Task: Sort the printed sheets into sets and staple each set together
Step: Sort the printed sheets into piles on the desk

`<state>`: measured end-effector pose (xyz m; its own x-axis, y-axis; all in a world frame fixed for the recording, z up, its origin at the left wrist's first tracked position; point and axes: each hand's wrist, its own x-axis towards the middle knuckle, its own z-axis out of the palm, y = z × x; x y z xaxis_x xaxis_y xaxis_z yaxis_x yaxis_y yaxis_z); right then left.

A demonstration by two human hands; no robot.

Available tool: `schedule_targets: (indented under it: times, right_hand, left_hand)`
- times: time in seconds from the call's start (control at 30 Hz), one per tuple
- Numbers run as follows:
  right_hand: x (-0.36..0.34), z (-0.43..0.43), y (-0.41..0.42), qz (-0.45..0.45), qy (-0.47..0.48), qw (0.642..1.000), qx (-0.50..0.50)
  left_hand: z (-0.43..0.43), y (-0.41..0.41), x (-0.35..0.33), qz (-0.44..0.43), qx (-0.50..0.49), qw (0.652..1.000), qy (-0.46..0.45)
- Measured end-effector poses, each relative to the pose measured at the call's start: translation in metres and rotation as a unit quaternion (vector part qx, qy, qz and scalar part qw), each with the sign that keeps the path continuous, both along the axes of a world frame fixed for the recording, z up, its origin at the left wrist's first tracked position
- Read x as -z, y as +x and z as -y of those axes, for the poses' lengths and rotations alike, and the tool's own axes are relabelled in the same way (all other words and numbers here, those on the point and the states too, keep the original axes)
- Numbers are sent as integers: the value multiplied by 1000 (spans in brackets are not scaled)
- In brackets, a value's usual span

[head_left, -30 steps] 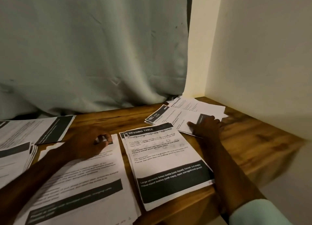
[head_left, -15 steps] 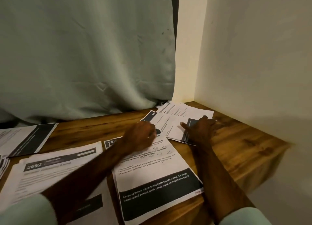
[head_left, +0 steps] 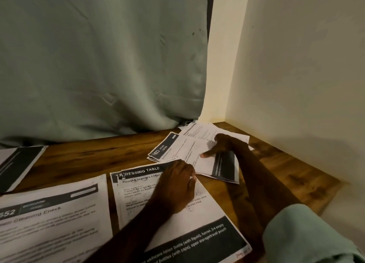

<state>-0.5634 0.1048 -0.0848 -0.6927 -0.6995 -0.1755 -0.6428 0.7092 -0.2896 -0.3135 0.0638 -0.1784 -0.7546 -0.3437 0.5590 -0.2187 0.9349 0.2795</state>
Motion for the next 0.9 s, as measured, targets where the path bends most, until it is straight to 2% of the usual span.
schedule_targets:
  times: [0.07, 0.17, 0.23, 0.37, 0.47, 0.53, 0.67, 0.8, 0.9]
  right_hand:
    - [5, 11, -21, 17, 26, 1000, 0]
    - [36, 42, -105, 31, 50, 998, -10]
    - [54, 62, -150, 37, 34, 998, -44]
    - [-8, 20, -45, 6, -9, 997, -73]
    - [-19, 15, -41, -37, -19, 995, -85]
    - [-23, 11, -46, -30, -29, 997, -71]
    - [-56, -15, -31, -15, -148, 987, -65]
    - [-79, -52, -13, -16, -324, 944, -56]
    - [-74, -76, 5, 21, -478, 878, -27]
  left_hand:
    - [1, -1, 2, -12, -1, 1000, -5]
    - [1, -3, 4, -18, -1, 1000, -6]
    - [2, -3, 5, -22, -2, 1000, -9]
    - [2, -3, 6, -28, 1, 1000, -9]
    - [4, -3, 8, -49, 7, 999, -14]
    - [5, -4, 8, -61, 8, 998, -10]
    - [6, -4, 9, -71, 16, 997, -8]
    - [10, -6, 14, -69, -2, 998, -11]
    - [11, -5, 2, -92, 3, 987, 129]
